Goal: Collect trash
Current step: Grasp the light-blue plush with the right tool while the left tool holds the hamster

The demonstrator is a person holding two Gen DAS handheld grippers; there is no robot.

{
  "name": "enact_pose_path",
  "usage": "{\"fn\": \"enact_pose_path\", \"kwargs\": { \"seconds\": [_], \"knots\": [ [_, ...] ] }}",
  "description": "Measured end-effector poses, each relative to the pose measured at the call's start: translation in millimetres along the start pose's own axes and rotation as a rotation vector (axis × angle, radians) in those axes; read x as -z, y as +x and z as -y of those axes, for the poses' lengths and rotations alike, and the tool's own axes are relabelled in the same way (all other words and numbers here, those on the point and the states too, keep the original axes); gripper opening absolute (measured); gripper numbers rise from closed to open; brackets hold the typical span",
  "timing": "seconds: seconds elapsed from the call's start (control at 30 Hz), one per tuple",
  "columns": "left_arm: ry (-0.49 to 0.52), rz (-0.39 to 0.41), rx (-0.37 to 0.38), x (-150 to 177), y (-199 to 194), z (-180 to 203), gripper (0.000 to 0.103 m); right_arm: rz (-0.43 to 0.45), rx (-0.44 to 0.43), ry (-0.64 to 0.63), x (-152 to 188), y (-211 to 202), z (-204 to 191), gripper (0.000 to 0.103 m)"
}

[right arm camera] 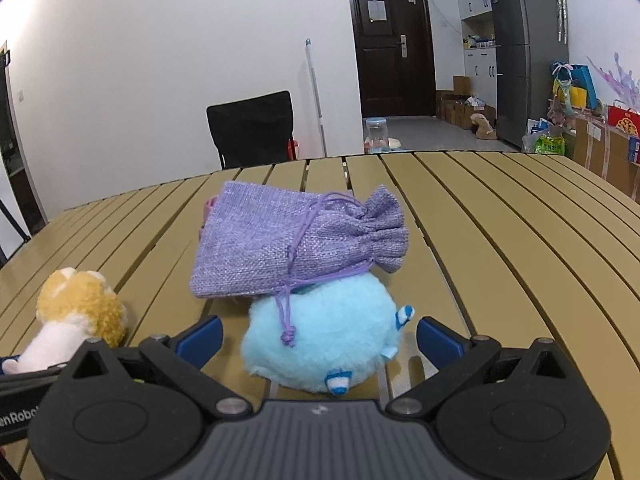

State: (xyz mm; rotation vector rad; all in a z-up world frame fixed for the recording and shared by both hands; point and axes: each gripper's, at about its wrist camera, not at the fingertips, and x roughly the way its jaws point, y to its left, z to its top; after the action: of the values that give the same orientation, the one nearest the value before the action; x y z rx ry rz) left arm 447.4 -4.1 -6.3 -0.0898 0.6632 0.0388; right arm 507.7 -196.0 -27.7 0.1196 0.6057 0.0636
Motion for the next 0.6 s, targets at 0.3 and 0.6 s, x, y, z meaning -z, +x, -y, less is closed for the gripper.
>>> {"fn": "enact_pose_path", "kwargs": {
  "seconds": [0.3, 0.6],
  "knots": [
    [-0.052, -0.015, 0.005, -5, 11, 0, 0.079, -0.019, 0.074, -0.041, -6, 13, -12, 0.103],
    [-0.038, 0.011, -0.01, -5, 11, 3, 0.052, -0.067, 0.038, -0.052, -8, 23, -16, 0.098]
  ]
}}
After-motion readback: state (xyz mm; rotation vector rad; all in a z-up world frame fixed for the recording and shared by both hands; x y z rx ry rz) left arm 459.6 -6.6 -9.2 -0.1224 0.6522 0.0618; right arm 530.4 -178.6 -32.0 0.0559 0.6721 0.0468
